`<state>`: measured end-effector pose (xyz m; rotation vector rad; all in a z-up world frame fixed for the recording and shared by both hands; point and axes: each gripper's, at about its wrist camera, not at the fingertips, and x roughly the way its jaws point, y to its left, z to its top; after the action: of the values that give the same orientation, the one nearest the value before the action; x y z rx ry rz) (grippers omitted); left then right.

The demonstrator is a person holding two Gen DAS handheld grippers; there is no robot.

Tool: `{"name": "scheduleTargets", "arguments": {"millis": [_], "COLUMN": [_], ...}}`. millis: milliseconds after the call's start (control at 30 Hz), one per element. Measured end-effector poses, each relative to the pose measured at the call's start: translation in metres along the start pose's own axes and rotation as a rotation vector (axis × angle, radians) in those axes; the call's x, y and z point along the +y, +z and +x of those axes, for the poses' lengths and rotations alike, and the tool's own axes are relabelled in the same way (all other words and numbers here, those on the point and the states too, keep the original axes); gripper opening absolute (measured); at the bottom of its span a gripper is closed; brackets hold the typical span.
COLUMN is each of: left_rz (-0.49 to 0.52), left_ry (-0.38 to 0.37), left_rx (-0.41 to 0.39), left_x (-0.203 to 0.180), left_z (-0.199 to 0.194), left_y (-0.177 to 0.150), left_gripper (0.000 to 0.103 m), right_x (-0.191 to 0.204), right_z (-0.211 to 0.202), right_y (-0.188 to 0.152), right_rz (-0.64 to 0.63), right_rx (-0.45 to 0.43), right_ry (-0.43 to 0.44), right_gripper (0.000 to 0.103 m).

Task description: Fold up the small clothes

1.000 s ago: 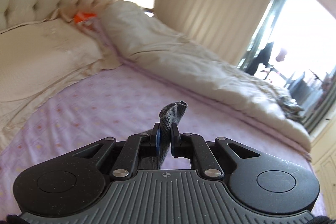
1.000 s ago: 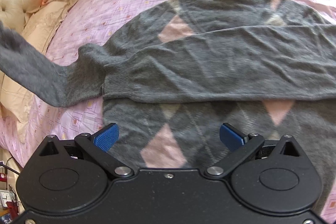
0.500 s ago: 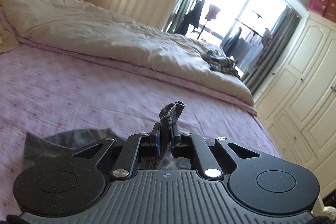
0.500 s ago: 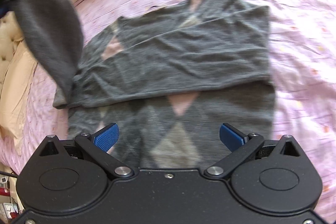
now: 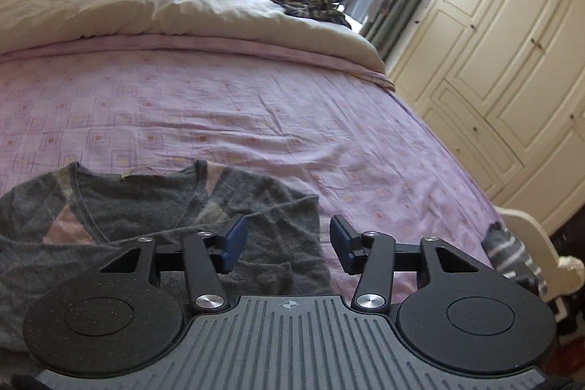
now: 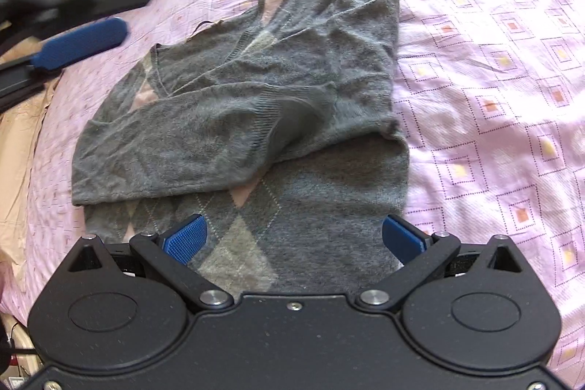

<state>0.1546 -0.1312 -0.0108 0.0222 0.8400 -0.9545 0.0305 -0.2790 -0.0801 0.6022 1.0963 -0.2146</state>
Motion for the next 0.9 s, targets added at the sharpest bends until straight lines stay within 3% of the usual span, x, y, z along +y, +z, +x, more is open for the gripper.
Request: {"name": "scheduleTargets", "arguments": {"millis": [100,233,367,533,633,700,867,900], "left_rz": [0.096,0.107,-0.008,-0.178,-0.237,-0.262,-0.307,-0.311], "left_ry": [0.002,0.075,0.237,0.417,0.480,0.508,0.546,0.548], "left_rx": [-0.002,0.008,0.077,0.104,0.101,0.098,0.113,0.116], "left_x": [-0.004,0.016,0.072,0.148,0.177,0.189,0.201,0.202], "left_z": [-0.010,-0.020,-0.022,-0.041,-0.055,-0.064,-0.072,-0.074], "left_y": [-0.007,-0.021,-0.036,-0.042,-0.043,-0.045,-0.053,-0.054], "left_gripper": [0.058,0.064,0.064,0.064,0.064,0.064,0.064,0.064], "right_x": [0.000,-0.001,0.001,0.008,0.008,0.005,-0.001,-0.001], "right_z": [0.004,0.004,0.003,0.014,0.029,0.040,0.053,0.052], "right_y": [0.004,0.011,0.025,0.044,0.054,0.059,0.060,0.061], "right_rz": [-0.005,-0.001,-0.005,-0.050,-0.043,-0.018,0.041,0.046], "right_rx": [0.007,-0.032,-0.103,-0.138,-0.114,-0.082,-0.057,-0.061], "right_ry": [-0.023,-0.043,-0.042,-0.005,0.012,0.020,0.007,0.009], "right_gripper": [0.102,0.102,0.102,0.101,0.088,0.071,0.061,0.050]}}
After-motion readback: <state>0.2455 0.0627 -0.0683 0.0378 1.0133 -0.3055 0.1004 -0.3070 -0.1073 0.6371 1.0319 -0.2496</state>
